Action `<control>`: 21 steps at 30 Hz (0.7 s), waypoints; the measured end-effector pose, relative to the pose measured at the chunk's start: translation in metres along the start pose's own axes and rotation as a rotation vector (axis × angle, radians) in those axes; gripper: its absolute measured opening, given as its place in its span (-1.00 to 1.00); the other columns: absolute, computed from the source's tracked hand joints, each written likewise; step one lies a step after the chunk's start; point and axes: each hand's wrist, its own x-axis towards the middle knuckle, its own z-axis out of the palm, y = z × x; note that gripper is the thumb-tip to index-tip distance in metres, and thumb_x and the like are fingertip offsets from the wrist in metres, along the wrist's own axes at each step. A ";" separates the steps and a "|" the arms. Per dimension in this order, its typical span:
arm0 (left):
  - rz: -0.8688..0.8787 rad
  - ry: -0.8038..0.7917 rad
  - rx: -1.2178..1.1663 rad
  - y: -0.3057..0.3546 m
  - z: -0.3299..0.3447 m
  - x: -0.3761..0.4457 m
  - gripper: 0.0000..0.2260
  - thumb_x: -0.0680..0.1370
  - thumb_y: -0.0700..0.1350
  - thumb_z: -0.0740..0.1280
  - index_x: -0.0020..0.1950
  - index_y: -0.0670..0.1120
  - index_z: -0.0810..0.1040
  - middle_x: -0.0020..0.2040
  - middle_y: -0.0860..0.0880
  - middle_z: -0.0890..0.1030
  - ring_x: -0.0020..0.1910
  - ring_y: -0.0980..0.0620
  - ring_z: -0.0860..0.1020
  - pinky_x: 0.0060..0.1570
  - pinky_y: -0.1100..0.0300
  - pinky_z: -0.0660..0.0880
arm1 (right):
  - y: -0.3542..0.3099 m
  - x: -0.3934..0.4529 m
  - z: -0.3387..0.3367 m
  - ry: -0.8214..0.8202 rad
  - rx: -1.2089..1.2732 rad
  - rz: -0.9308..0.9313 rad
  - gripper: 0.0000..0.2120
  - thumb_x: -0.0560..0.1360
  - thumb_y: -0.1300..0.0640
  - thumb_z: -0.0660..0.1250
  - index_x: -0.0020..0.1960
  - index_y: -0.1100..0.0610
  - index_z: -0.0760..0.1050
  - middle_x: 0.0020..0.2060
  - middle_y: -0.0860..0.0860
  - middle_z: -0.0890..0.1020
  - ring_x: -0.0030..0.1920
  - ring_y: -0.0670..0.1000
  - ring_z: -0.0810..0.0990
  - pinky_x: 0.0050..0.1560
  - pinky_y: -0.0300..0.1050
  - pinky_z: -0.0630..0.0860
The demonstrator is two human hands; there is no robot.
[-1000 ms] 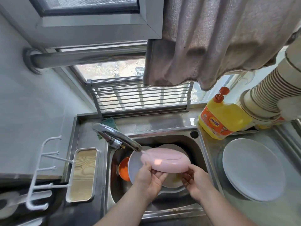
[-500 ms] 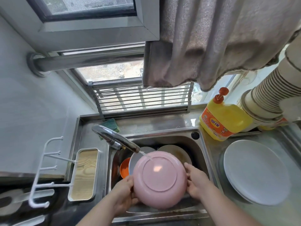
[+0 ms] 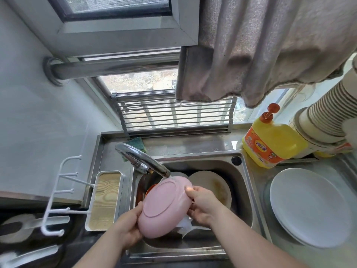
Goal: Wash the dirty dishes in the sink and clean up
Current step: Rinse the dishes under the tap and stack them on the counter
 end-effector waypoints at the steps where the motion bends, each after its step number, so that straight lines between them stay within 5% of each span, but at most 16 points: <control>1: -0.017 -0.029 -0.023 0.003 0.001 -0.002 -0.69 0.71 -0.02 0.28 0.29 -0.21 0.62 0.14 -0.26 0.72 0.16 -0.28 0.66 -0.05 -0.26 0.69 | -0.004 0.001 0.006 -0.012 0.028 -0.010 -0.84 0.64 0.17 0.38 0.19 0.21 0.54 0.01 0.20 0.73 -0.05 0.15 0.71 -0.16 0.03 0.67; 5: -0.043 -0.049 -0.176 0.015 0.002 0.004 -0.66 0.63 -0.09 0.43 0.29 -0.29 0.55 -0.03 -0.34 0.72 -0.16 -0.27 0.74 -0.41 -0.10 0.68 | -0.026 0.003 0.021 -0.077 0.203 -0.019 -0.74 0.62 0.24 0.40 0.25 0.34 0.50 0.01 0.26 0.72 -0.01 0.19 0.73 -0.16 0.09 0.71; 13: -0.060 -0.116 -0.521 0.038 0.030 0.020 -0.72 0.71 -0.15 0.29 0.26 -0.38 0.49 -0.31 -0.33 0.63 -0.47 -0.19 0.68 -0.58 0.10 0.58 | -0.048 0.012 0.007 0.025 0.495 0.004 -0.76 0.57 0.25 0.44 0.16 0.39 0.57 -0.15 0.23 0.74 -0.29 0.13 0.76 -0.44 -0.07 0.64; 21: -0.020 -0.167 -0.408 0.032 0.052 0.025 -0.64 0.72 -0.19 0.27 0.40 -0.44 0.43 -0.10 -0.34 0.66 -0.41 -0.19 0.70 -0.51 0.08 0.63 | -0.047 0.006 -0.020 0.081 0.443 -0.008 -0.89 0.60 0.25 0.42 0.06 0.30 0.60 -0.24 0.18 0.73 -0.33 0.07 0.75 -0.44 -0.09 0.67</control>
